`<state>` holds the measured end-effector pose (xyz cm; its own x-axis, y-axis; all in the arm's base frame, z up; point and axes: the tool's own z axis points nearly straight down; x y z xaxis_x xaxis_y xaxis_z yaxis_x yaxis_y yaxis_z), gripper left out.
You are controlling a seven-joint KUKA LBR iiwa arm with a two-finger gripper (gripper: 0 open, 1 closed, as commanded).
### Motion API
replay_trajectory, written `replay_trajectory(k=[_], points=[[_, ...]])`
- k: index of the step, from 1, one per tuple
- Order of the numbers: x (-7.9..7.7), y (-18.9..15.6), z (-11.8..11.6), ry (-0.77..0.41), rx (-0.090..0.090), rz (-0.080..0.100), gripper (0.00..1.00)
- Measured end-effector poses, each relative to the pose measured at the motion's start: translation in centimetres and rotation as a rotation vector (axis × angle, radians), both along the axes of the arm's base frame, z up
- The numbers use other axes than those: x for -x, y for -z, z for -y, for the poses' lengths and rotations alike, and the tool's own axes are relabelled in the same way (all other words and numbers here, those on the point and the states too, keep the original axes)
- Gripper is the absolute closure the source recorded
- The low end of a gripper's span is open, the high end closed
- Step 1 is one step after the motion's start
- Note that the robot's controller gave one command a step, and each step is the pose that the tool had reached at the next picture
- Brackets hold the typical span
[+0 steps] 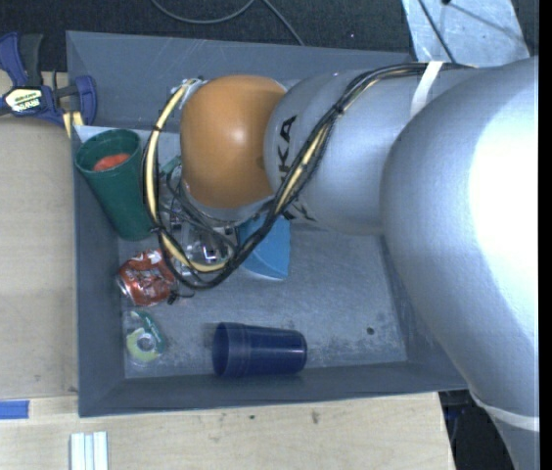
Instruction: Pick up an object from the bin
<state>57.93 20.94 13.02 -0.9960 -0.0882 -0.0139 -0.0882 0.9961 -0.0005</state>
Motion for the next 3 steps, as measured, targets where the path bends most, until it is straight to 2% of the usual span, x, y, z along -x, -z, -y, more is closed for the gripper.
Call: replay_trajectory(k=[1, 2, 3], points=[[-2.7, 5.8, 0.1, 0.125, 0.003, -0.011, 1.0], [-2.7, 5.8, 0.1, 0.125, 0.003, -0.011, 1.0], [-3.4, -8.0, 1.7, 0.147, 0.002, -0.006, 1.0]])
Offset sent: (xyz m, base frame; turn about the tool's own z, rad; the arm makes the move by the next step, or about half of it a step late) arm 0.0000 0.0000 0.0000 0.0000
